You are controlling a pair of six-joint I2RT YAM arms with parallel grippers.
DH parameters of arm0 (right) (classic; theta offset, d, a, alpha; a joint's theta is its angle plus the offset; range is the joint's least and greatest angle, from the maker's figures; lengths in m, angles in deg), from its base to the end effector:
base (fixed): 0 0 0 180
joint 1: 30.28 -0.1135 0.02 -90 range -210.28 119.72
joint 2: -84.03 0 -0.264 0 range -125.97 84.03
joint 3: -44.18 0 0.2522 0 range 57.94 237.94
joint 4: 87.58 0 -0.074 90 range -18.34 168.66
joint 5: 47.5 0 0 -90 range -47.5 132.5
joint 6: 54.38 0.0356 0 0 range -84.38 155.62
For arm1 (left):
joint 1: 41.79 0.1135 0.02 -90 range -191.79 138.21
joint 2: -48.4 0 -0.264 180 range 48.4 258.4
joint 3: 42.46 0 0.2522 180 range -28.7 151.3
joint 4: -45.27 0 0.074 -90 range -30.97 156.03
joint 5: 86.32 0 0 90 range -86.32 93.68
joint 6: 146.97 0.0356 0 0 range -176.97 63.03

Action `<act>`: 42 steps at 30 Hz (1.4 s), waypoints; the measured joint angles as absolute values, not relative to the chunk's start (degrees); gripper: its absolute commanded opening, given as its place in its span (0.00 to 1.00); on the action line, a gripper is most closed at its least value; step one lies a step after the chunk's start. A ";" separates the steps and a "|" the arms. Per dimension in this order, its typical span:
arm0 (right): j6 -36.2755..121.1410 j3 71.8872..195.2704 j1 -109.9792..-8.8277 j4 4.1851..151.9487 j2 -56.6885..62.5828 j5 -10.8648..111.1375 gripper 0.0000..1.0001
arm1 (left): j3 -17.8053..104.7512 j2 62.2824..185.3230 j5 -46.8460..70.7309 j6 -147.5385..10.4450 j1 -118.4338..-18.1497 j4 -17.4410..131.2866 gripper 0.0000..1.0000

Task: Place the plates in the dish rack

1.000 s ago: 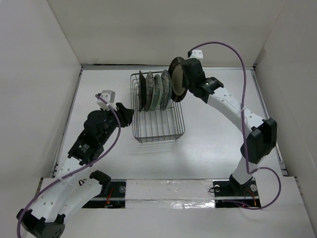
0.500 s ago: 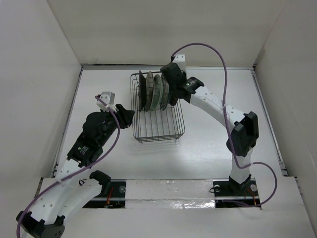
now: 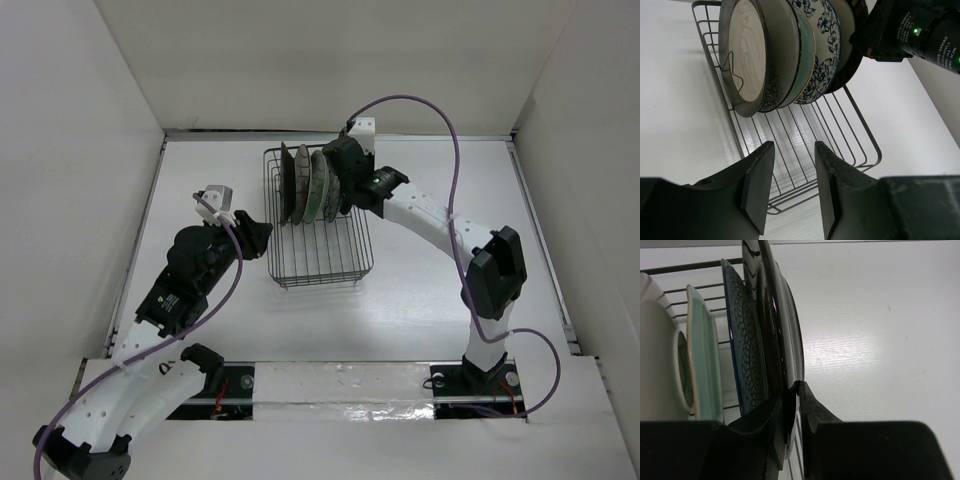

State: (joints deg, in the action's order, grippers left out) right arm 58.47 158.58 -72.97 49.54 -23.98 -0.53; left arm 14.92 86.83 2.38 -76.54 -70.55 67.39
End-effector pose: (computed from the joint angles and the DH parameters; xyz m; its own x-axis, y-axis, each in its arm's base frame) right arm 0.3345 0.2755 0.3332 -0.4387 -0.0185 -0.8984 0.0846 0.9945 -0.0618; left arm 0.1417 -0.0768 0.3534 -0.2001 -0.2721 -0.9412 0.4183 0.8450 -0.3333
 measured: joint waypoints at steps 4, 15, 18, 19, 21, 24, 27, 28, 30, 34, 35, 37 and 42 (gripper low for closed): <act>60.04 156.38 -72.73 52.05 -23.72 2.36 0.31 | 14.90 86.90 2.51 -76.54 -70.55 67.39 0.34; 61.42 151.83 -72.89 56.49 -19.76 4.54 0.46 | 14.90 87.33 2.56 -76.56 -70.55 67.39 0.34; 61.38 151.20 -73.02 57.80 -17.99 4.78 0.54 | 14.90 87.42 2.40 -76.56 -70.55 67.39 0.34; 61.38 150.76 -73.11 58.22 -17.22 4.85 0.56 | 14.90 87.42 2.25 -76.56 -70.55 67.39 0.34; 61.31 149.91 -73.13 58.87 -15.59 5.04 0.65 | 14.90 87.47 2.01 -76.56 -70.55 67.39 0.34; 60.59 145.36 -73.11 61.82 -10.75 5.63 0.75 | 14.90 87.64 1.48 -76.56 -70.55 67.39 0.35; 59.08 137.54 -73.13 66.35 -2.91 6.40 0.87 | 14.90 87.75 0.70 -76.54 -70.55 67.39 0.35; 58.25 134.67 -73.13 68.27 -0.07 6.55 0.90 | 14.90 87.84 0.52 -76.54 -70.55 67.39 0.35; 56.83 128.20 -73.13 72.40 6.42 6.75 0.91 | 14.90 88.08 0.17 -76.52 -70.55 67.39 0.36; 54.19 114.00 -73.13 80.25 20.54 6.95 0.63 | 14.90 88.34 -0.53 -76.45 -70.55 67.34 0.36; 53.77 110.30 -73.11 82.32 23.89 6.88 0.31 | 14.92 88.43 -0.74 -76.39 -70.55 67.36 0.36; 54.01 103.66 -72.49 85.25 29.62 6.73 0.06 | 14.90 88.60 -1.14 -76.28 -70.55 67.32 0.36; 56.09 91.59 -67.05 88.25 37.37 8.52 0.04 | 14.81 88.71 -2.34 -75.91 -70.55 66.25 0.36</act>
